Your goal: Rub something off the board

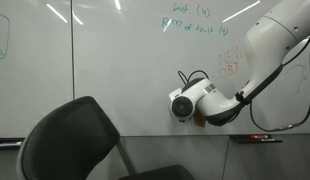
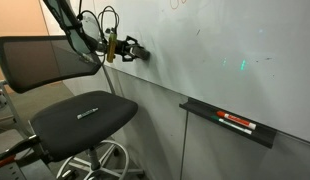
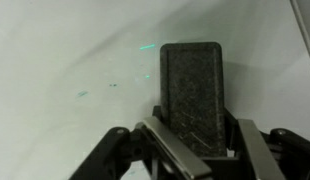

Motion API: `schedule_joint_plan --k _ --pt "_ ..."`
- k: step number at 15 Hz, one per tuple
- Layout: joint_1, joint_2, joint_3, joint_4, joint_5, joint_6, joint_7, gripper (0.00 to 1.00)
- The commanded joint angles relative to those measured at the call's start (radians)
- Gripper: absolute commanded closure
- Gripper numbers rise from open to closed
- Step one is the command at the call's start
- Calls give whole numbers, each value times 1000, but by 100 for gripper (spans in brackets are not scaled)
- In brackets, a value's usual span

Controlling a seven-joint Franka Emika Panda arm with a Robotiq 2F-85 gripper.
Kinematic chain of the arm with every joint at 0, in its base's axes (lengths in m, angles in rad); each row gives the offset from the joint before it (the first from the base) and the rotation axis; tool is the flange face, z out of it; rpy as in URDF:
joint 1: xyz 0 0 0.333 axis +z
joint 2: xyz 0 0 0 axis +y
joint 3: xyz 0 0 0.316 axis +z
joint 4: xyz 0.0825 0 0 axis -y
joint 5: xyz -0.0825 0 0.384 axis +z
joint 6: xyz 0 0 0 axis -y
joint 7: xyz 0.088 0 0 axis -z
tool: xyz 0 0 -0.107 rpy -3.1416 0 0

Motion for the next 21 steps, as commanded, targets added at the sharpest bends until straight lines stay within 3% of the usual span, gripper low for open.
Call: schedule_joint_plan --k 1,7,21 --pt "1 97 0 75 -16 -1 -8 69" --pt "22 157 -3 151 -53 2 -42 69" --pt "28 116 -23 152 -127 -45 -59 69"
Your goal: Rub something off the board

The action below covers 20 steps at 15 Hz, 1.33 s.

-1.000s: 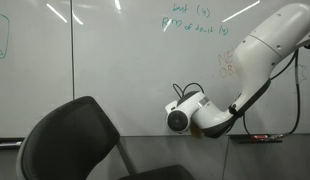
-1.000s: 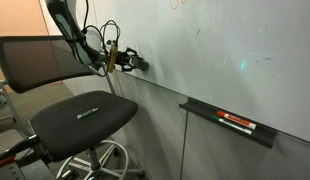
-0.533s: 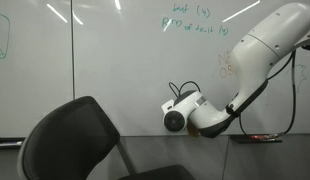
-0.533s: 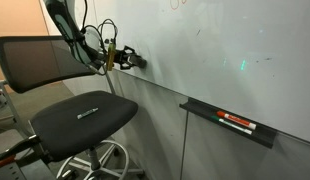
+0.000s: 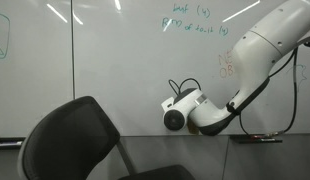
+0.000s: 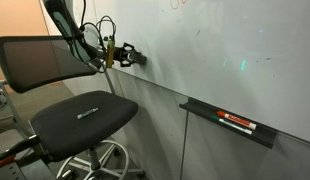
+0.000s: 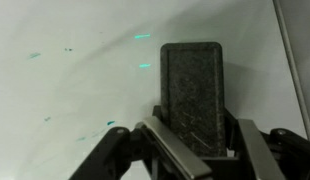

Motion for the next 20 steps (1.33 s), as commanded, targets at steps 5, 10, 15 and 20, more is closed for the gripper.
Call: schedule_joint_plan --k 5,10,15,20 --pt "-24 -15 -52 39 -178 -39 -45 69" --pt "-54 -35 -61 -5 -200 -108 -36 69" --pt "-75 -50 -64 -36 -198 -156 -38 69" --pt "-67 -43 -38 -25 -182 -145 -40 69"
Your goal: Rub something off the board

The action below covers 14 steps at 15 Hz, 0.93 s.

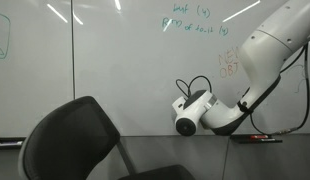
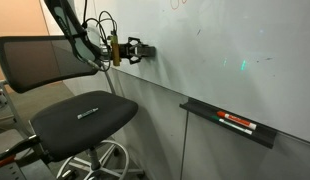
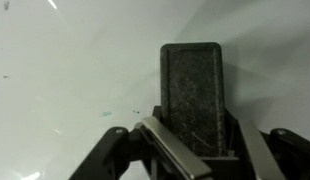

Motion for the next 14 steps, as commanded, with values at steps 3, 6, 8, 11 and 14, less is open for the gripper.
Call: schedule_joint_plan --k 3,6,8,11,14 --pt "-25 23 11 102 -52 54 -40 69" --pt "-10 31 37 112 -43 65 -36 69" --pt "-1 39 53 126 -38 84 -33 69" --pt "17 57 64 155 -41 114 -33 69" --pt "23 67 65 175 -31 133 -32 69"
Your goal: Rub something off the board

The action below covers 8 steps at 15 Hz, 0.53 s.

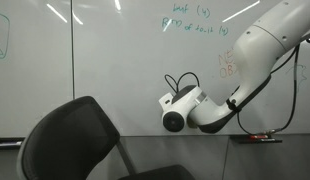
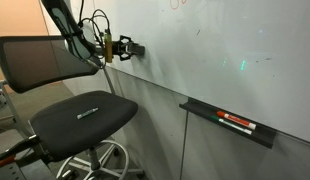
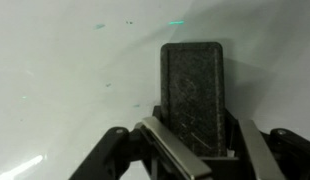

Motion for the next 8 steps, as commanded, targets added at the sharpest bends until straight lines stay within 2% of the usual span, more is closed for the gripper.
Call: schedule_joint_plan --k 1,4,8 --pt "-5 33 -1 73 -29 52 -30 69" --pt "-18 -1 7 38 -8 87 -21 69" --pt "-56 -104 15 -70 49 170 -17 69"
